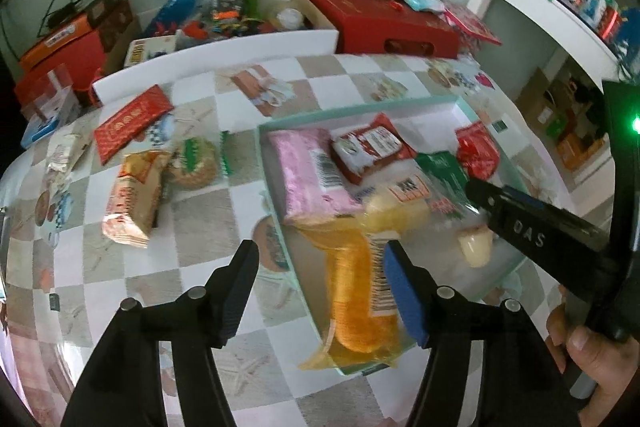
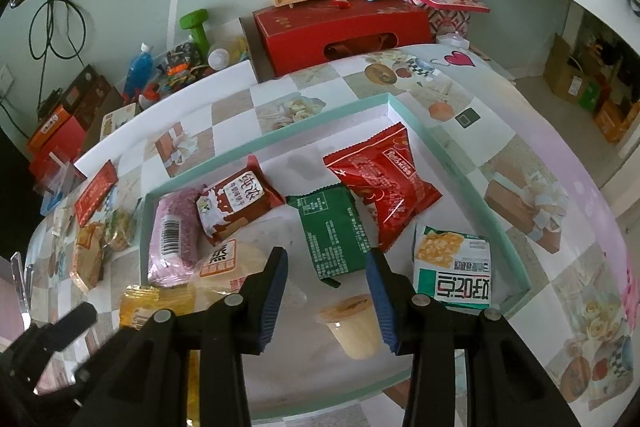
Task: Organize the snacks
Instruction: 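Open the right gripper to drop the cake cup while the left lowers and releases the bread bag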
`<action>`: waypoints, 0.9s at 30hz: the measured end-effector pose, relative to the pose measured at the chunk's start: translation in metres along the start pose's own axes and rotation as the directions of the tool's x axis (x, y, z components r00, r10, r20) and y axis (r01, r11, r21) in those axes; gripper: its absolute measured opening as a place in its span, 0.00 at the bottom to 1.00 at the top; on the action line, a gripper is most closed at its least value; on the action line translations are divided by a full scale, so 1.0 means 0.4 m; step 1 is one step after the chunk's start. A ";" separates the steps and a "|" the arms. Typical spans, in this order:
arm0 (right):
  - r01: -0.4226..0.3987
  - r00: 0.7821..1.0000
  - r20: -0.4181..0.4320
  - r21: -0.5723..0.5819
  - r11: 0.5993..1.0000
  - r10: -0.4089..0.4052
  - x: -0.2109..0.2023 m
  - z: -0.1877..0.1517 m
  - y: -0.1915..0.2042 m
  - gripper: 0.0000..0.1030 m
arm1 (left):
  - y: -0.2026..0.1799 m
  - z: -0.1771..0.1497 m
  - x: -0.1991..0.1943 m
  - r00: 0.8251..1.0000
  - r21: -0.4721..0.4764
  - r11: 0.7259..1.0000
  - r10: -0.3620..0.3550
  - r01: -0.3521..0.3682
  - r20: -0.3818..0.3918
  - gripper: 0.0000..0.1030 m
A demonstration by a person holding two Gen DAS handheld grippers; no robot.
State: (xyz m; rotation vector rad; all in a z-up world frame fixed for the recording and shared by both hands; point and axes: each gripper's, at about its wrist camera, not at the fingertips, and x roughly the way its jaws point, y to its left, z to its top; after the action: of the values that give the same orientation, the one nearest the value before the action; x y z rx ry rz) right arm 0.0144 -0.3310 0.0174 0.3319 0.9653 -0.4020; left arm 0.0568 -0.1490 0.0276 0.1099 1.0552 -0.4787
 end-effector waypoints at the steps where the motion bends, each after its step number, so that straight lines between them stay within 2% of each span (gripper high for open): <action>1: 0.000 1.000 0.000 -0.001 1.000 0.000 0.000 0.000 0.001 0.43 | 0.008 0.000 0.001 1.000 -0.005 1.000 0.006 -0.006 -0.002 0.66; 8: 0.002 1.000 -0.003 0.003 1.000 -0.002 0.002 0.001 -0.001 0.43 | 0.036 -0.007 0.034 0.998 -0.027 0.999 0.042 -0.043 -0.047 0.68; 14: -0.001 1.000 -0.006 -0.004 1.000 0.001 0.003 0.000 0.003 0.43 | 0.027 -0.012 0.048 0.998 -0.016 0.999 0.038 -0.039 -0.054 0.68; 18: 0.006 1.000 -0.010 -0.017 1.000 -0.006 0.004 -0.004 0.012 0.54 | 0.024 -0.016 0.066 0.997 -0.018 0.999 0.028 -0.029 -0.074 0.68; 20: 0.008 1.000 -0.010 -0.025 1.000 -0.008 0.004 -0.004 0.016 0.54 | 0.023 -0.016 0.068 0.997 -0.023 1.000 0.016 -0.018 -0.077 0.68; 21: 0.006 1.000 -0.011 -0.029 1.000 -0.006 0.004 -0.004 0.018 0.58 | 0.022 -0.016 0.067 0.997 -0.024 0.999 0.019 -0.021 -0.075 0.68; 22: 0.003 1.000 -0.013 -0.034 0.999 -0.004 0.005 -0.004 0.021 0.65 | 0.022 -0.016 0.066 0.997 -0.023 0.999 0.023 -0.025 -0.073 0.68; 25: 0.000 1.000 -0.020 -0.044 0.999 -0.001 0.011 -0.005 0.026 0.74 | 0.028 -0.013 0.057 0.998 -0.031 0.999 0.030 -0.032 -0.063 0.69; 26: -0.002 1.000 -0.021 -0.046 0.999 0.001 0.013 -0.005 0.028 0.75 | 0.032 -0.012 0.054 0.998 -0.037 0.999 0.033 -0.035 -0.058 0.70; 27: -0.003 1.000 -0.024 -0.046 0.999 0.002 0.014 -0.005 0.028 0.78 | 0.036 -0.010 0.050 0.998 -0.042 0.998 0.038 -0.040 -0.052 0.75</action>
State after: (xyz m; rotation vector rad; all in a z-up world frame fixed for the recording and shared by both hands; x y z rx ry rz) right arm 0.0211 -0.3211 0.0126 0.2964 0.9955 -0.3735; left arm 0.0680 -0.1413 0.0065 0.1051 1.1112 -0.4195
